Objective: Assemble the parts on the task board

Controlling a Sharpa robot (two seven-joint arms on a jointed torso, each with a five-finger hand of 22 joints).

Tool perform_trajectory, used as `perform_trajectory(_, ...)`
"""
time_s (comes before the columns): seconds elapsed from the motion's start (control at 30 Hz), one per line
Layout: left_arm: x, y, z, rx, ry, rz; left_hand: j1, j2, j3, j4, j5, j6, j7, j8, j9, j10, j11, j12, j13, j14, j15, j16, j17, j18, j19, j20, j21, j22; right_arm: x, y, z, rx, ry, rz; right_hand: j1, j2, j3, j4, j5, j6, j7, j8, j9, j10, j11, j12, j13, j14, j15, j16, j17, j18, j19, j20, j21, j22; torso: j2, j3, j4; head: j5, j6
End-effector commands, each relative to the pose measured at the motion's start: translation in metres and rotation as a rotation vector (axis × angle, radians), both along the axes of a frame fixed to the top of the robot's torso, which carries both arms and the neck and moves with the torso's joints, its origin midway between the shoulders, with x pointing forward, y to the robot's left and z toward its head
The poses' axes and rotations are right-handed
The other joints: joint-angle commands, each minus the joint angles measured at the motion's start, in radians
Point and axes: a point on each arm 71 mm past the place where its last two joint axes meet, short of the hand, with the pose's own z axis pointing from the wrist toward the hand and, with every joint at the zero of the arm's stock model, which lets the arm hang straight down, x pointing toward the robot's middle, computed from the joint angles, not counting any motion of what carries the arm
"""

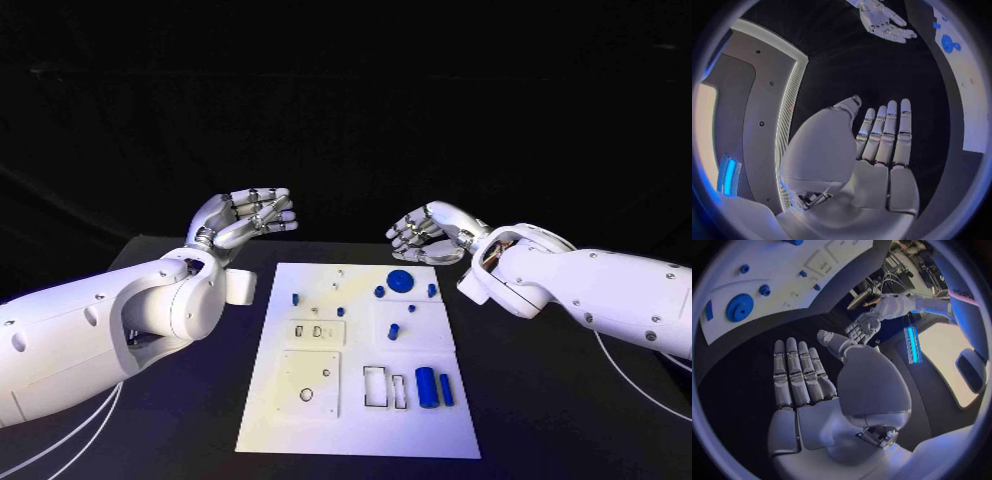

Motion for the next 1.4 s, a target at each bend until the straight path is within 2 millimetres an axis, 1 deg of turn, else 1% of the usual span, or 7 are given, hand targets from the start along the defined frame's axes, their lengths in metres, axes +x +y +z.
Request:
perform_trajectory(0.03,-0.007,-0.008,0.006,-0.005,-0.017,-0.092,0.001,-0.013,0.015,-0.002,-0.001,0.014,0.035,0.005,0.002,0.017,-0.002,-0.002,0.001,0.018,-0.003,0.008,0.008,0.015,0.018,-0.003,0.009,0.001,-0.001,0.008,-0.001,-0.265,-0.097,0.052,0.002,-0.044,-0.017,-0.006,-0.018,0.081,-0.034,0.026,0.023,0.11,-0.047,-0.011,0.009,0.206,-0.069,0.091,0.08,0.014,0.184,-0.069,0.102,0.042,0.03,-0.0046,0.0092,-0.008,0.002)
perform_trajectory(0.13,-0.01,-0.01,0.009,-0.011,-0.019,-0.116,-0.001,-0.017,0.017,-0.002,-0.002,0.015,0.034,0.004,0.002,0.02,-0.002,-0.005,0.0,0.021,-0.004,0.008,0.011,0.015,0.023,-0.004,0.011,0.001,0.001,0.011,-0.003,-0.364,-0.114,0.055,-0.002,-0.065,-0.071,0.002,-0.005,0.086,-0.04,0.025,0.034,0.12,-0.062,-0.017,0.019,0.337,-0.106,0.221,0.184,0.012,0.298,-0.116,0.212,0.102,0.039,-0.0071,0.0142,-0.013,-0.002)
perform_trajectory(0.23,-0.012,-0.011,0.01,-0.015,-0.019,-0.133,-0.004,-0.02,0.018,-0.002,-0.003,0.014,0.035,0.003,0.001,0.02,-0.002,-0.007,0.0,0.022,-0.004,0.007,0.012,0.015,0.025,-0.005,0.012,0.001,0.004,0.014,-0.004,-0.442,-0.143,0.052,0.001,-0.07,-0.1,0.02,-0.003,0.088,-0.051,0.02,0.045,0.124,-0.073,-0.006,0.043,0.373,-0.122,0.414,0.331,0.009,0.342,-0.139,0.319,0.173,0.048,-0.0104,0.0195,-0.019,0.001)
perform_trajectory(0.57,-0.017,-0.014,0.012,-0.028,-0.018,-0.164,-0.006,-0.023,0.019,-0.002,-0.004,0.012,0.036,0.002,0.0,0.018,-0.001,-0.01,-0.001,0.021,-0.003,0.005,0.013,0.014,0.027,-0.006,0.013,0.001,0.009,0.021,-0.007,-0.536,-0.177,0.048,0.018,-0.075,-0.122,0.057,0.011,0.083,-0.047,0.007,0.066,0.065,-0.067,0.005,0.081,0.375,-0.117,0.838,0.681,0.006,0.315,-0.135,0.525,0.351,0.07,-0.0162,0.0275,-0.027,0.006)
perform_trajectory(0.67,-0.019,-0.015,0.014,-0.031,-0.019,-0.17,-0.007,-0.023,0.019,-0.002,-0.004,0.011,0.036,0.001,0.0,0.017,-0.001,-0.012,-0.001,0.02,-0.003,0.004,0.014,0.014,0.028,-0.006,0.013,0.001,0.01,0.022,-0.009,-0.559,-0.172,0.046,0.023,-0.074,-0.128,0.066,0.011,0.081,-0.047,0.004,0.071,0.045,-0.066,0.007,0.086,0.409,-0.116,0.955,0.802,-0.013,0.36,-0.133,0.66,0.516,0.074,-0.0195,0.033,-0.028,0.005)
perform_trajectory(1.13,-0.023,-0.016,0.015,-0.041,-0.009,-0.177,-0.014,-0.026,0.024,-0.002,-0.005,-0.001,0.042,-0.007,-0.004,0.006,0.004,-0.026,-0.002,0.017,0.0,-0.001,0.018,0.013,0.029,-0.005,0.012,-0.001,0.012,0.023,-0.021,-0.603,-0.125,0.049,0.04,-0.064,-0.129,0.081,0.014,0.086,-0.049,0.001,0.08,0.02,-0.065,0.027,0.082,0.457,-0.114,1.112,0.988,-0.044,0.431,-0.13,0.854,0.764,0.085,-0.0277,0.0438,-0.027,0.004)
perform_trajectory(1.4,-0.023,-0.017,0.015,-0.042,-0.006,-0.18,-0.015,-0.027,0.025,-0.002,-0.006,-0.003,0.043,-0.009,-0.004,0.003,0.005,-0.028,-0.002,0.017,0.001,-0.002,0.019,0.013,0.029,-0.005,0.012,-0.002,0.011,0.025,-0.025,-0.604,-0.118,0.054,0.042,-0.062,-0.114,0.085,0.016,0.092,-0.05,0.002,0.083,0.029,-0.066,0.037,0.08,0.46,-0.114,1.135,1.014,-0.05,0.446,-0.129,0.894,0.816,0.094,-0.0281,0.0482,-0.032,0.002)
